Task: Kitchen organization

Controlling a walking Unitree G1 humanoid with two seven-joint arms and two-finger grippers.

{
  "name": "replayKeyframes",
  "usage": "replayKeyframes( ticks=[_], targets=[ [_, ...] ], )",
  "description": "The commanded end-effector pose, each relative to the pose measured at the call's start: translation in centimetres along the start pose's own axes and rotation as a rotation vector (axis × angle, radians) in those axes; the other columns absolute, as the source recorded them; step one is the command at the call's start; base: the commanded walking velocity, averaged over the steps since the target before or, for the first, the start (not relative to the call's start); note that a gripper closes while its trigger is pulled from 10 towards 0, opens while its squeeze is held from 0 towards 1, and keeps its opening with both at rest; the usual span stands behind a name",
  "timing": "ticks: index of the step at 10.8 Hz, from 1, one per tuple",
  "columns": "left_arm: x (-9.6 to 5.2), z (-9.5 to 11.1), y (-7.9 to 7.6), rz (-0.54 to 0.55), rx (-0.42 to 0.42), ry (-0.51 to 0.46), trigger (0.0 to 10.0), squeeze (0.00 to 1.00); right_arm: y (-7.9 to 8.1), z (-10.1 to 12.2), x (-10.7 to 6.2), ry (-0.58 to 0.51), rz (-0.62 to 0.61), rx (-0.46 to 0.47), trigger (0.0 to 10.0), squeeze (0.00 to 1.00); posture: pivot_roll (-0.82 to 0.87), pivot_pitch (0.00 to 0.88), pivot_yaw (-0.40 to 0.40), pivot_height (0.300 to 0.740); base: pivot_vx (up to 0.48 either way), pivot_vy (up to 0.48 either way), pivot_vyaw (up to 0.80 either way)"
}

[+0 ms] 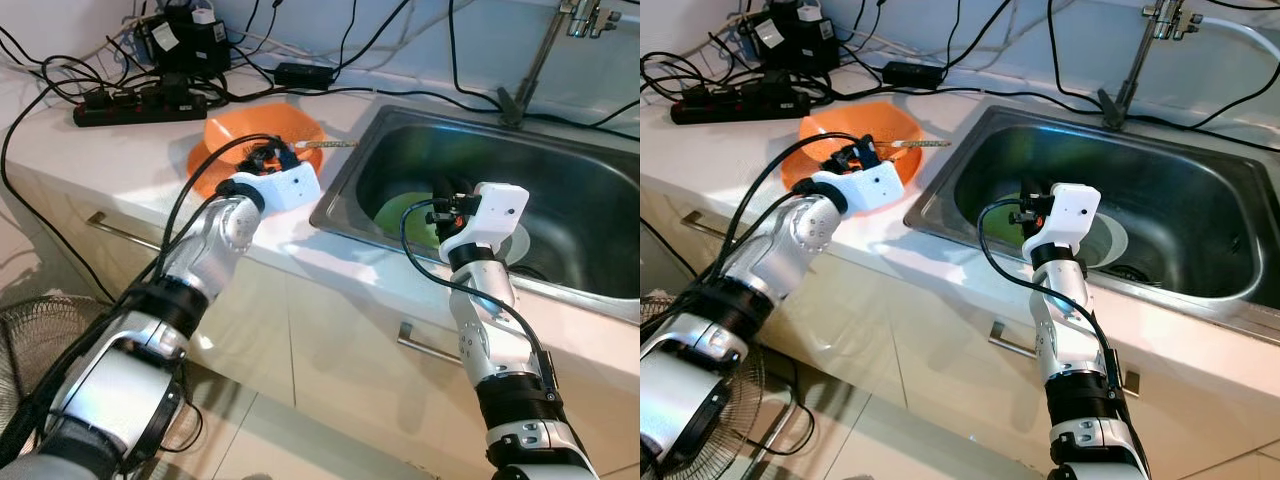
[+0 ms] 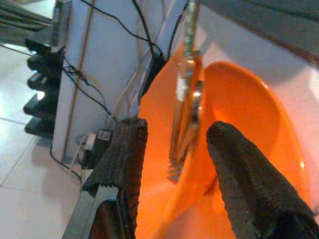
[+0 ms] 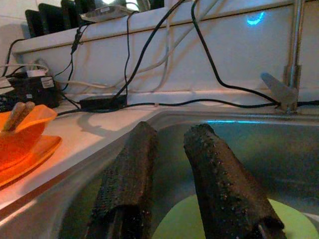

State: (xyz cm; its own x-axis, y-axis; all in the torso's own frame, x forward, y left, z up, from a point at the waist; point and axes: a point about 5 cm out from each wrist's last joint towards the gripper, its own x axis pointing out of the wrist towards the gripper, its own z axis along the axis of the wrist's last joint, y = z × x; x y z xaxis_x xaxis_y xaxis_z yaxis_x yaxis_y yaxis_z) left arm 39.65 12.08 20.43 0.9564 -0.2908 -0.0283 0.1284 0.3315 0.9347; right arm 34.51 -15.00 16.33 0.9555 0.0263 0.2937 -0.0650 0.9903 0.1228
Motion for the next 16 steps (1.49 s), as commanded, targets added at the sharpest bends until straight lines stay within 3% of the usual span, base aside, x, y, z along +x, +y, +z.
replayKeyframes(
  ticks=[1, 2, 3, 4, 11, 13, 14, 15, 16],
  targets=[
    [0.3, 0.4, 0.2, 0.007, 0.004, -0.015, 10.0, 0.00, -0.1, 0.3, -0.1, -0.006, -0.003, -0.009, 10.0, 0.00, 0.18, 0.070, 0.022, 0.740, 0.000, 0.000, 0.00],
    [0.4, 0.4, 0.1, 0.009, 0.005, -0.016, 10.0, 0.00, -0.1, 0.3, -0.1, -0.004, -0.004, -0.009, 10.0, 0.00, 0.18, 0.071, 0.022, 0.740, 0.000, 0.000, 0.00],
    [0.5, 0.5, 0.1, 0.019, 0.000, -0.024, 6.0, 0.00, 0.0, 0.2, -0.1, -0.002, -0.005, -0.008, 10.0, 0.00, 0.18, 0.074, 0.022, 0.740, 0.000, 0.000, 0.00],
    [0.6, 0.6, 0.3, 0.030, -0.004, -0.028, 0.0, 0.00, 0.0, 0.2, -0.1, -0.002, -0.006, -0.007, 10.0, 0.00, 0.18, 0.074, 0.021, 0.740, 0.000, 0.000, 0.00],
    [0.6, 0.1, 0.5, 0.045, -0.007, -0.034, 0.0, 0.00, -0.1, 0.3, 0.1, 0.000, -0.012, -0.008, 10.0, 0.00, 0.19, 0.071, 0.018, 0.740, 0.000, 0.000, 0.00],
    [0.4, 0.5, 1.2, 0.101, -0.008, -0.058, 0.0, 0.00, -0.1, 0.2, 0.0, 0.001, -0.012, -0.008, 10.0, 0.00, 0.19, 0.071, 0.017, 0.740, 0.000, 0.000, 0.00],
    [0.1, 0.6, 1.5, 0.144, -0.033, -0.071, 3.9, 0.00, 0.0, 0.2, 0.0, 0.002, -0.011, -0.006, 10.0, 0.00, 0.19, 0.071, 0.015, 0.740, 0.000, 0.000, 0.00],
    [-0.1, 0.4, 1.1, 0.136, -0.031, -0.073, 0.0, 0.00, 0.1, 0.2, 0.0, 0.003, -0.009, -0.005, 10.0, 0.00, 0.20, 0.072, 0.013, 0.740, 0.000, 0.000, 0.00],
    [-0.2, 0.3, 0.9, 0.134, -0.018, -0.070, 0.0, 0.00, 0.1, 0.2, 0.1, 0.003, -0.007, -0.004, 10.0, 0.00, 0.20, 0.071, 0.011, 0.740, 0.000, 0.000, 0.00]
  ],
)
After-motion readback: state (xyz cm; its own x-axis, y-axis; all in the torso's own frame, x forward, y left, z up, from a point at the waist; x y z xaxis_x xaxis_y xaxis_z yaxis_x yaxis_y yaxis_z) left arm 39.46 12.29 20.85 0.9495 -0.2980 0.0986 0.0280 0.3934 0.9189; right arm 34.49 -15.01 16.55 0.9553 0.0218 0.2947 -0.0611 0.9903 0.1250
